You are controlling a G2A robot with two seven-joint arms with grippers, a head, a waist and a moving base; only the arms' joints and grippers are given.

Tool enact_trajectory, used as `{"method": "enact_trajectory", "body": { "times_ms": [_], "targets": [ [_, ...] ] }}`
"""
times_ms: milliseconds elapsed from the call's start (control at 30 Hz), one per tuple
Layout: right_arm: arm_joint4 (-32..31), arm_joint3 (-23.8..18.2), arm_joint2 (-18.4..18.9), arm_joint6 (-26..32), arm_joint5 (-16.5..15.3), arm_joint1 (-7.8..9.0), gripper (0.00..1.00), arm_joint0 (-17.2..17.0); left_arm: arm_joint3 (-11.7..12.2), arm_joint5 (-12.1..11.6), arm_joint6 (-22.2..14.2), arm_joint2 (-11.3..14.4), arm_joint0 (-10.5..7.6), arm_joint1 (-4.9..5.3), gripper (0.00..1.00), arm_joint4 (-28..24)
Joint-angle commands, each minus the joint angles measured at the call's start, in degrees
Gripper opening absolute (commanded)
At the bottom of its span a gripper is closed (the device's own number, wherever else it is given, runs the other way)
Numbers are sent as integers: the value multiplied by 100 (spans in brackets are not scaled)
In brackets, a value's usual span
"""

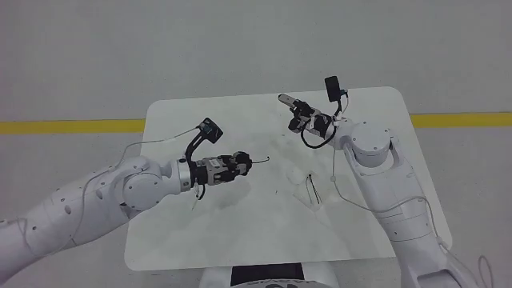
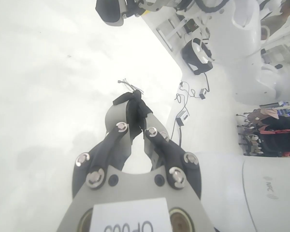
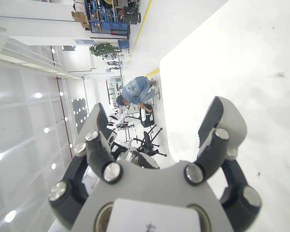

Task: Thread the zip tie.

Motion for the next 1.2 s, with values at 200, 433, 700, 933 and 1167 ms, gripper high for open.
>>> {"method": "enact_trajectory", "body": {
  "times_ms": [200, 433, 700, 933, 1167],
  "targets": [
    [0, 0, 0, 0, 0, 0, 100, 0, 47, 1, -566, -348, 89, 32, 0, -452],
    [0, 0, 0, 0, 0, 0, 100, 0, -59, 1, -980, -774, 345, 38, 0, -722],
    [0, 0, 0, 0, 0, 0, 100, 0, -25, 1, -1691, -1407, 804, -82, 0, -1200],
    [0, 0, 0, 0, 0, 0, 100, 0, 226, 1, -2441, -2153, 1344, -334, 0, -1486],
    [0, 0, 0, 0, 0, 0, 100, 0, 444, 1, -3132, -2964, 1956, -647, 0, -1615]
  ]
}}
